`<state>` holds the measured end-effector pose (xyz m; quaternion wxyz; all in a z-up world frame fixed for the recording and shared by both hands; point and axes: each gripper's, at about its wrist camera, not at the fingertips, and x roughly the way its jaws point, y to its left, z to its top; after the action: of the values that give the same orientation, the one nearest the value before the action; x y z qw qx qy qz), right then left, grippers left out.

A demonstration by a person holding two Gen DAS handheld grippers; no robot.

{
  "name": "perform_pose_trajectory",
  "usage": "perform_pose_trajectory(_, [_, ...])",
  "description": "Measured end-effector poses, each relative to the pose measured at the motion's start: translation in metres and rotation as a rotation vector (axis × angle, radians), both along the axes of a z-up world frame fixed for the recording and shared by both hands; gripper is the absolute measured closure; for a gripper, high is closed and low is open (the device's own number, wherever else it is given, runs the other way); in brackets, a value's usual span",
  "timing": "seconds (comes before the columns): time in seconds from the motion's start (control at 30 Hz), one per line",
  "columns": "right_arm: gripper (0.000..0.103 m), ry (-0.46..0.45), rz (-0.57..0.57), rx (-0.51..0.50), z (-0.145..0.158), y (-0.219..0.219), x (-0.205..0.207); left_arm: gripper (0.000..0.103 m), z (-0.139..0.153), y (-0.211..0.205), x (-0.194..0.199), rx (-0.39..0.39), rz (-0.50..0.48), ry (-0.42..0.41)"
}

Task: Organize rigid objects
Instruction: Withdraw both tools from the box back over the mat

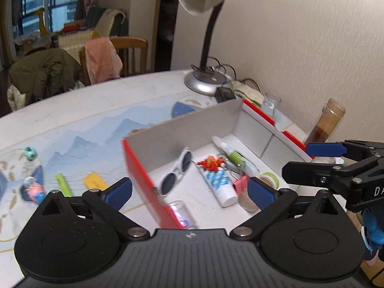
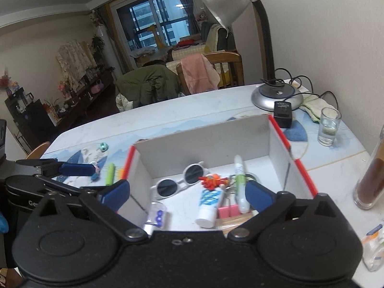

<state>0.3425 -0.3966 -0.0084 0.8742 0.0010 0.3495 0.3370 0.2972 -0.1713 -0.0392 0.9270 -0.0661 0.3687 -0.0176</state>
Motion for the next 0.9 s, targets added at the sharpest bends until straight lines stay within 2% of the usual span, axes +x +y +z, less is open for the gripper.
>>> perform_pose_trajectory(0.27, [0.000, 0.020, -0.001, 0.003, 0.002, 0.034, -0.024, 0.000, 0.005, 0.044, -0.034, 0.040, 0.053, -0.036])
perform_pose_trajectory(0.4, [0.000, 0.025, 0.014, -0.007, 0.002, 0.059, -0.037, 0.000, 0.004, 0.073, -0.046, 0.069, 0.085, -0.022])
perform_pose_trajectory(0.63, [0.001, 0.033, 0.041, -0.036, -0.001, 0.106, -0.058, 0.000, -0.002, 0.130, -0.066, 0.013, 0.120, -0.028])
perform_pose_trajectory(0.9, [0.001, 0.026, 0.069, -0.077, -0.006, 0.157, -0.078, 0.000, -0.017, 0.189, -0.080, 0.015, 0.148, -0.049])
